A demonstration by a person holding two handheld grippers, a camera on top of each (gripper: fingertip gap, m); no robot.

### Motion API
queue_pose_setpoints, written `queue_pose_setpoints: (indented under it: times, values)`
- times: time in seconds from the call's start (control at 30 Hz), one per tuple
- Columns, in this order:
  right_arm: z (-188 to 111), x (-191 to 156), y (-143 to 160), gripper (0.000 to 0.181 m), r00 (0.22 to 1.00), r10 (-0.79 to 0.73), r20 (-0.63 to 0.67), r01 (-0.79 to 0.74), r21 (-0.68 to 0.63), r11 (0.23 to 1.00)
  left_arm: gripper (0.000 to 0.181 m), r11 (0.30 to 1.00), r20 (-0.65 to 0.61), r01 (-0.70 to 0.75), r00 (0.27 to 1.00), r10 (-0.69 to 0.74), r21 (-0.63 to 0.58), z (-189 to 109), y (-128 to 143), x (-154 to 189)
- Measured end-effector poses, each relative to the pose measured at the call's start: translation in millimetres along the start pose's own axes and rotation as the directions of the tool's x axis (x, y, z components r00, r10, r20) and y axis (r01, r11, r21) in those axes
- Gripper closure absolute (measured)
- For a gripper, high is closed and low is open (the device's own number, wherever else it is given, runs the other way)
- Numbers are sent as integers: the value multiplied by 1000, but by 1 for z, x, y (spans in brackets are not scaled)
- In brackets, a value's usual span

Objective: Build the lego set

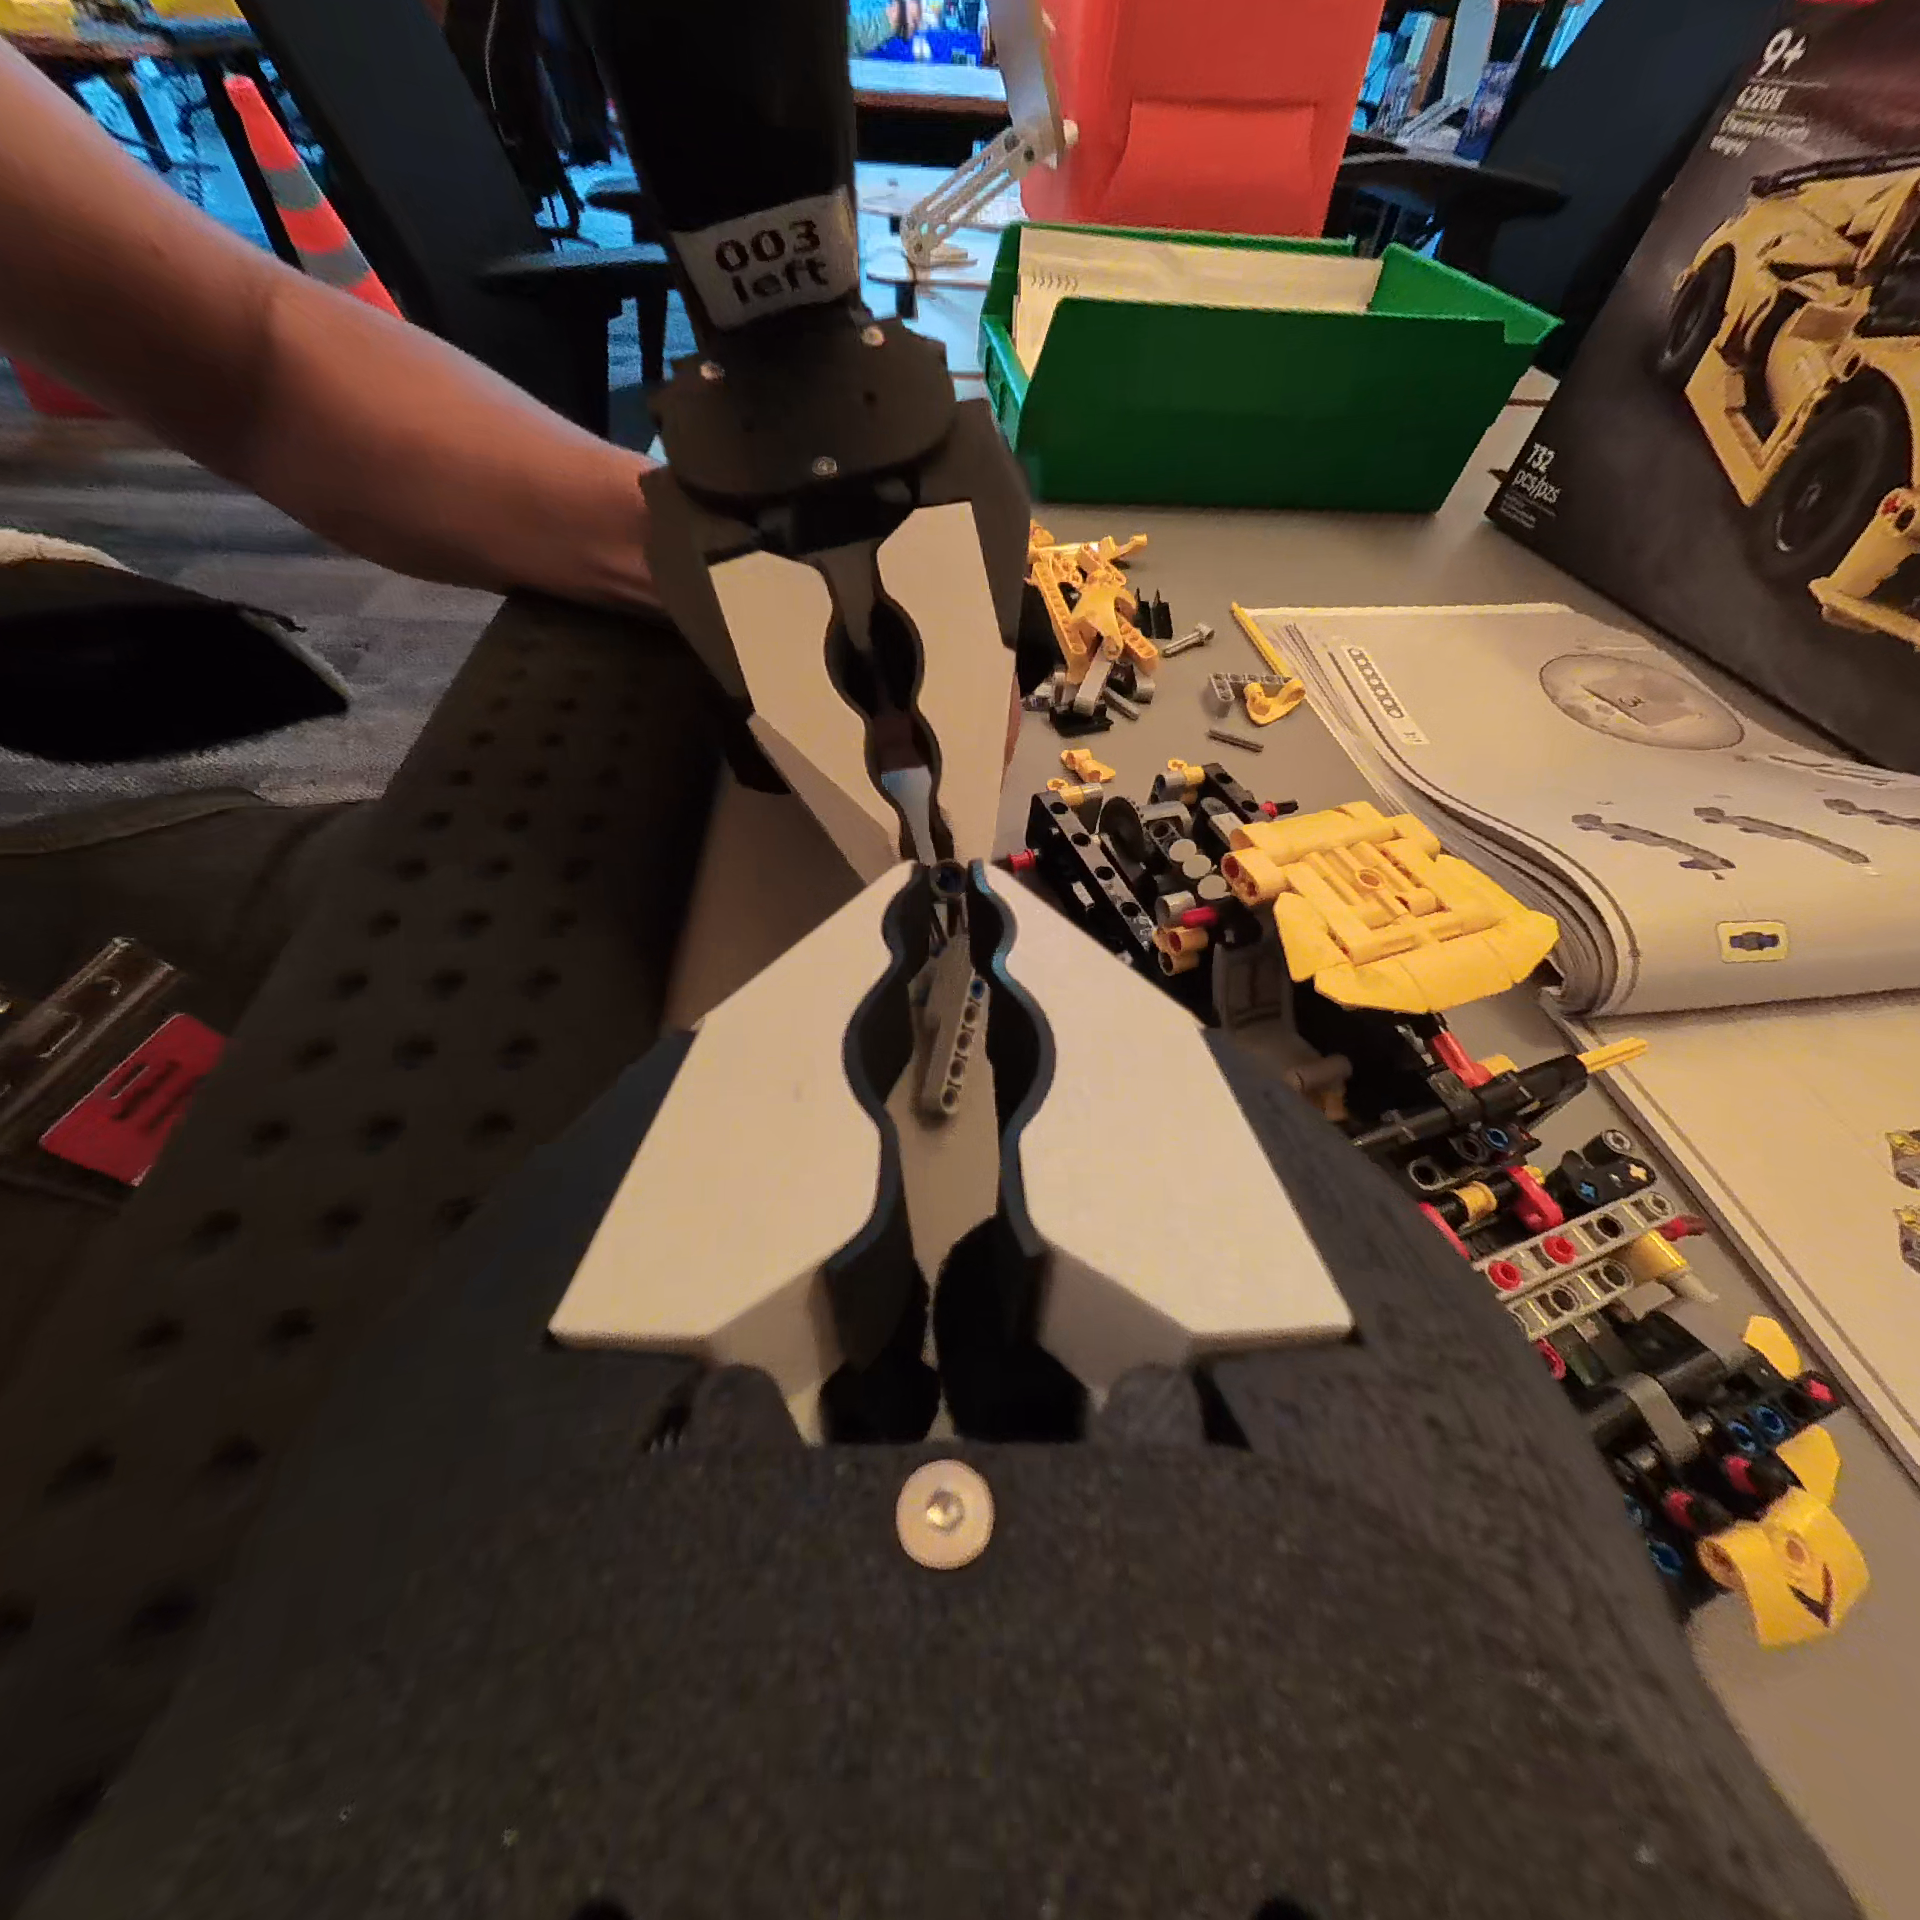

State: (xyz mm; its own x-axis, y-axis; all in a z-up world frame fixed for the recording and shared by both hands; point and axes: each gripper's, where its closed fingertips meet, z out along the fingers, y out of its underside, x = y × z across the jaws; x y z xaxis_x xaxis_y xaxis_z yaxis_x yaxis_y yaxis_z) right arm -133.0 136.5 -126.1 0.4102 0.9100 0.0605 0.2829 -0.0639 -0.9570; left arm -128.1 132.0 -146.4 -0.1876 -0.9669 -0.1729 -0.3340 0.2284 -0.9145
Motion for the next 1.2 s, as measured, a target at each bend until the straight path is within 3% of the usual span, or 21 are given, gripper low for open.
queue_pose_setpoints:
  times: [0.17,0.27,0.43,0.53,0.7,0.97,1.1,1.2]
  values:
    - [1,1,6,175,999,-33,-17,33,-39,999,179,999,9,-29,1000,29,-28,1,4,0]
    - [5,3,20,175,996,-81,-33,76,-131,988,179,971,89,-193,974,207,-145,6,18,-2]
    - [6,0,12,176,1000,-10,1,10,-56,998,179,959,115,-239,959,257,-155,5,15,-3]
    - [9,4,23,175,1000,-5,-21,3,-117,993,179,929,133,-298,934,331,-222,6,24,-5]
    - [14,2,26,175,998,-43,-38,37,-145,989,180,918,160,-319,919,360,-235,6,23,-7]
    - [14,4,20,175,997,-53,-57,46,-118,992,180,948,165,-253,944,285,-191,4,18,-9]
    - [9,13,11,174,991,125,-56,-127,-27,992,179,951,222,-264,929,295,-160,4,11,-19]
    - [-4,26,-11,158,963,270,-26,-266,110,958,179,933,296,-299,889,349,-200,1,11,-29]
